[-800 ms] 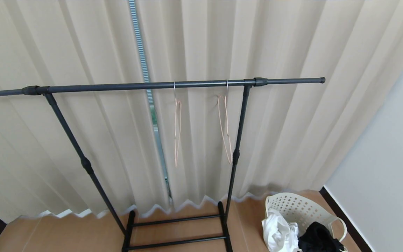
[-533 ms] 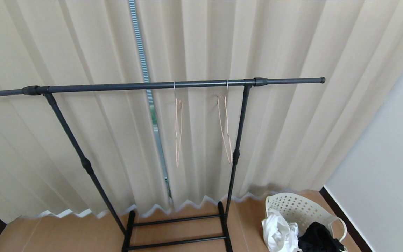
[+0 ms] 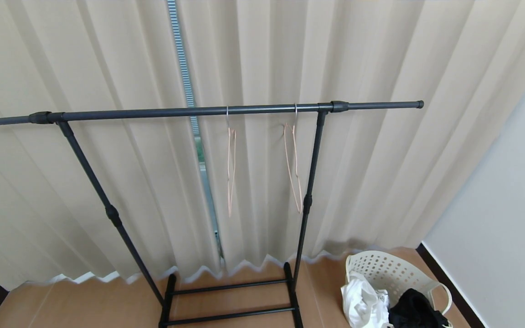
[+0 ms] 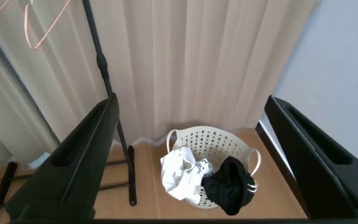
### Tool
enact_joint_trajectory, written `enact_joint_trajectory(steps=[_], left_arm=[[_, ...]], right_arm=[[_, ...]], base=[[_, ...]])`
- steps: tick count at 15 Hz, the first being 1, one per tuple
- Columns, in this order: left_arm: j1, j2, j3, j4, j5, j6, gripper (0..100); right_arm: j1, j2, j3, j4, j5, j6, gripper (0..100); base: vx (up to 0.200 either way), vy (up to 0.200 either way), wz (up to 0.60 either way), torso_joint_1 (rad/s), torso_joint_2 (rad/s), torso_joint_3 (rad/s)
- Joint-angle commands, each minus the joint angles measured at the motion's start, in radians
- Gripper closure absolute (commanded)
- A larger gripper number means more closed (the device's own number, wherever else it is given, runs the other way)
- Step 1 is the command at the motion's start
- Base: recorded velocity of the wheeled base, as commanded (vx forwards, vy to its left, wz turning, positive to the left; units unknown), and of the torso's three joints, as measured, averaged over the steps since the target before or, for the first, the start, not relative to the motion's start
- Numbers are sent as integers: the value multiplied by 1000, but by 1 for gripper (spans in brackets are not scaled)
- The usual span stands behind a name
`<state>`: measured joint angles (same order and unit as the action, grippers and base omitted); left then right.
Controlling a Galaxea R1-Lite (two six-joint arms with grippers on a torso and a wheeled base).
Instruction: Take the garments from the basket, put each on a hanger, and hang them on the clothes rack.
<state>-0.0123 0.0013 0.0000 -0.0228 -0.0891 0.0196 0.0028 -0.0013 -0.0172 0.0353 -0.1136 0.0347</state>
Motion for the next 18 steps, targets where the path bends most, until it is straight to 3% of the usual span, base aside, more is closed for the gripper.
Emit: enact_joint_trajectory(steps=[1,18], left_arm=[[0,0,0,0,0,0,0],[0,0,0,0,-3,-3,0]], right_arm=[[0,1,0,0,0,-1,0],[0,1,-4,8,32,1,0]], base=[[0,0,0,0,0,0],[0,0,0,0,0,0]])
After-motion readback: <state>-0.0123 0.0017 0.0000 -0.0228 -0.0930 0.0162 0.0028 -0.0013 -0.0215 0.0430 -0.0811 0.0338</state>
